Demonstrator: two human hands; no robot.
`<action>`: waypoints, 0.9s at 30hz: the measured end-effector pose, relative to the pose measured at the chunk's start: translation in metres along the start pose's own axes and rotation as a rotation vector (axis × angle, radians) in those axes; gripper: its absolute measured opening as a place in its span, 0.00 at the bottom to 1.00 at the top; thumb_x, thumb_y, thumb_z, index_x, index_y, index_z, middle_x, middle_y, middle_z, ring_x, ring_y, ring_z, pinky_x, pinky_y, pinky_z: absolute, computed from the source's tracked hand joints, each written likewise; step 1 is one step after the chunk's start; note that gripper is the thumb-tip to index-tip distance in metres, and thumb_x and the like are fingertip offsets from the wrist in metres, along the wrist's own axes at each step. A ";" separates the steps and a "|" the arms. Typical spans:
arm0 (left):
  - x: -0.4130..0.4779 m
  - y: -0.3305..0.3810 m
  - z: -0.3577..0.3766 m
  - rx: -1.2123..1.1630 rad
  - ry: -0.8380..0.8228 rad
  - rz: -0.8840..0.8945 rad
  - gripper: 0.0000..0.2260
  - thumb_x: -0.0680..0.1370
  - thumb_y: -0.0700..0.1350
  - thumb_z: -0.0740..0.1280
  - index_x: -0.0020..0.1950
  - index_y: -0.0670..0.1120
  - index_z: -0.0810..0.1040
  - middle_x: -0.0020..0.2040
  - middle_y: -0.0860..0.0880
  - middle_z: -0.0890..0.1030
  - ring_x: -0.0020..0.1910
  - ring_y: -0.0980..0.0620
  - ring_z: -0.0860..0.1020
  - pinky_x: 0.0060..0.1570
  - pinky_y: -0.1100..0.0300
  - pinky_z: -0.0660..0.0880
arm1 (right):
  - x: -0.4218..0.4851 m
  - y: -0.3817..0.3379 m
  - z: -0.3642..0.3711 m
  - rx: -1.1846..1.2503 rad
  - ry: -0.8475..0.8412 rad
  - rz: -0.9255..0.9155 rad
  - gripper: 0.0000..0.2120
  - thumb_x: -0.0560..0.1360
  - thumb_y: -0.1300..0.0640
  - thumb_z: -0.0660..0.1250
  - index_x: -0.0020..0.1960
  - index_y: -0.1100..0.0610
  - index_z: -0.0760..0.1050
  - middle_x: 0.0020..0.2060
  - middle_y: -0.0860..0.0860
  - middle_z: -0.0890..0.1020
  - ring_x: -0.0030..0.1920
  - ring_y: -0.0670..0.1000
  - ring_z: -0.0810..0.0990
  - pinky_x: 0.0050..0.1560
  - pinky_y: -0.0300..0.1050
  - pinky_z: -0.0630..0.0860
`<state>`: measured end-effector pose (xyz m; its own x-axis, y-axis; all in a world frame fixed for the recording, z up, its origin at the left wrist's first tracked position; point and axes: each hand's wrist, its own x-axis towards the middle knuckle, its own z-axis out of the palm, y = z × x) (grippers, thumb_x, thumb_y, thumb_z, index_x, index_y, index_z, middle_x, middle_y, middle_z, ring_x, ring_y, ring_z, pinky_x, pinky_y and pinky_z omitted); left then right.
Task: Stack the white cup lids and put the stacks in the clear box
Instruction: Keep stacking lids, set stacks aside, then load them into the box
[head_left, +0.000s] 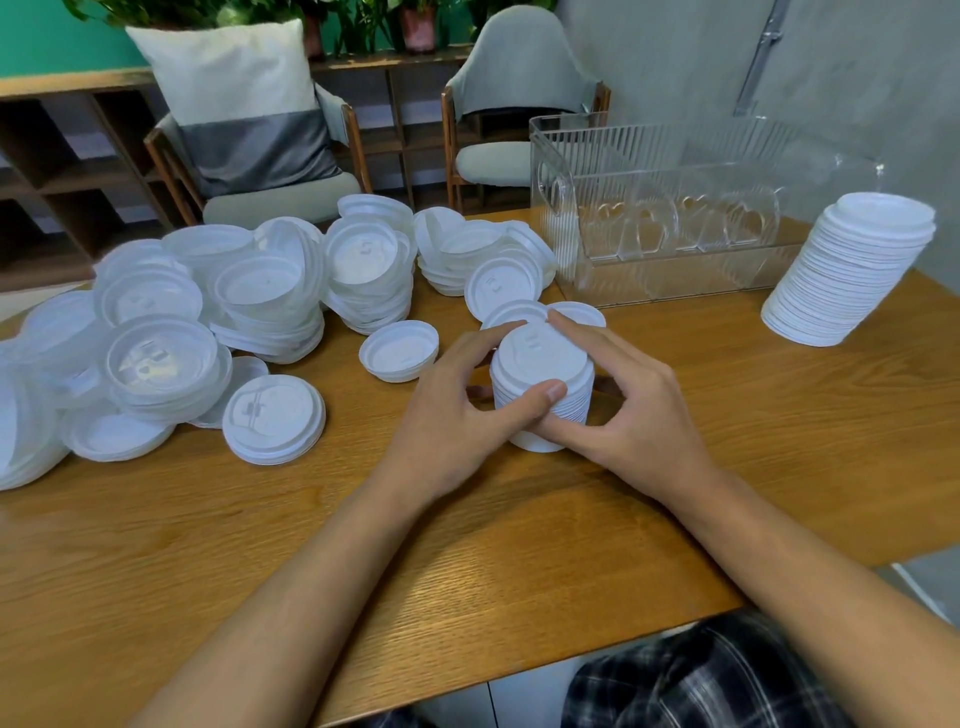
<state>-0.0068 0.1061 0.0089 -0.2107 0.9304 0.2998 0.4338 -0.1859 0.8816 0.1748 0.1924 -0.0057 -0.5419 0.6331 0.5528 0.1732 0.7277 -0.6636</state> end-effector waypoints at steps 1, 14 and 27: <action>0.000 -0.001 0.000 -0.002 -0.006 -0.002 0.26 0.75 0.58 0.75 0.73 0.57 0.76 0.67 0.60 0.79 0.68 0.60 0.76 0.60 0.60 0.77 | 0.000 0.000 0.000 -0.001 -0.003 0.002 0.41 0.70 0.41 0.78 0.77 0.57 0.72 0.69 0.46 0.78 0.71 0.42 0.75 0.65 0.38 0.75; 0.006 -0.025 -0.036 0.594 0.329 0.049 0.11 0.81 0.46 0.70 0.63 0.46 0.83 0.57 0.51 0.84 0.58 0.50 0.80 0.56 0.58 0.73 | 0.000 0.004 0.001 -0.018 -0.022 0.017 0.41 0.68 0.43 0.81 0.77 0.53 0.72 0.69 0.44 0.78 0.71 0.44 0.75 0.66 0.35 0.72; 0.007 -0.027 -0.039 0.608 0.270 -0.019 0.15 0.78 0.36 0.74 0.63 0.46 0.85 0.48 0.51 0.87 0.48 0.51 0.83 0.52 0.54 0.79 | 0.000 0.002 0.000 -0.039 -0.030 0.028 0.40 0.69 0.41 0.80 0.76 0.52 0.72 0.69 0.44 0.78 0.71 0.42 0.74 0.66 0.31 0.70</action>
<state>-0.0541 0.1057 0.0017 -0.4008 0.8051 0.4372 0.8281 0.1143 0.5488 0.1752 0.1942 -0.0069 -0.5605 0.6455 0.5188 0.2204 0.7202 -0.6578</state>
